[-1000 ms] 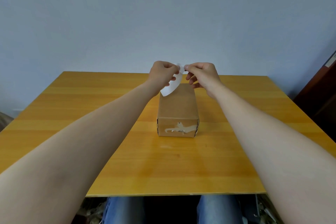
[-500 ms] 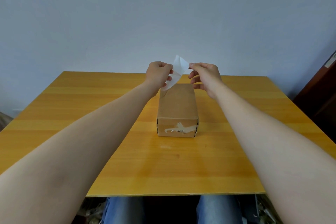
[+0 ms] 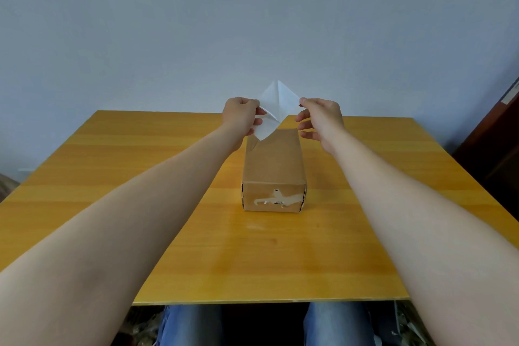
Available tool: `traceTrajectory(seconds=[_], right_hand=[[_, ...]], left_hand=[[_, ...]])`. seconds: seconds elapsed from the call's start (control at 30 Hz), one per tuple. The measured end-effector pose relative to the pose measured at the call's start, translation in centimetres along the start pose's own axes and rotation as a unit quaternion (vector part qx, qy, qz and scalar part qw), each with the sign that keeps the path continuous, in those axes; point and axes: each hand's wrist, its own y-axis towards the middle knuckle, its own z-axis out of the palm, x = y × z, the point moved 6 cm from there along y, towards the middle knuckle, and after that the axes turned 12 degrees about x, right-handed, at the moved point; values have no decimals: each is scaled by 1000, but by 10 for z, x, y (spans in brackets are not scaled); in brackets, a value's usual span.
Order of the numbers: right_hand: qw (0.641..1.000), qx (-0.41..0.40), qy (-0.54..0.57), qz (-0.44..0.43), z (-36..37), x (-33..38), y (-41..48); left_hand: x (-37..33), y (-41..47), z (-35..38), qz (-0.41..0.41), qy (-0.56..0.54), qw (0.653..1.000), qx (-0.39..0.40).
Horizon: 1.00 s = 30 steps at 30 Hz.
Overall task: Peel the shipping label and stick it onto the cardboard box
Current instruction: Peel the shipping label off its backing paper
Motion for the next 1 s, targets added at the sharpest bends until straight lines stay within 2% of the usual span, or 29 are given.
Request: traceTrajectory(seconds=[0.4, 0.6, 0.73, 1.0], right_hand=[[999, -35, 12, 12, -8, -5, 4], [997, -53, 46, 28, -12, -9, 6], [994, -64, 83, 32, -13, -11, 6], [989, -47, 139, 34, -11, -12, 5]], left_hand=[[11, 3, -9, -40, -50, 998, -26], [16, 5, -16, -51, -68, 995, -47], [21, 2, -19, -79, -123, 987, -63], [23, -2, -21, -81, -167, 979, -81]])
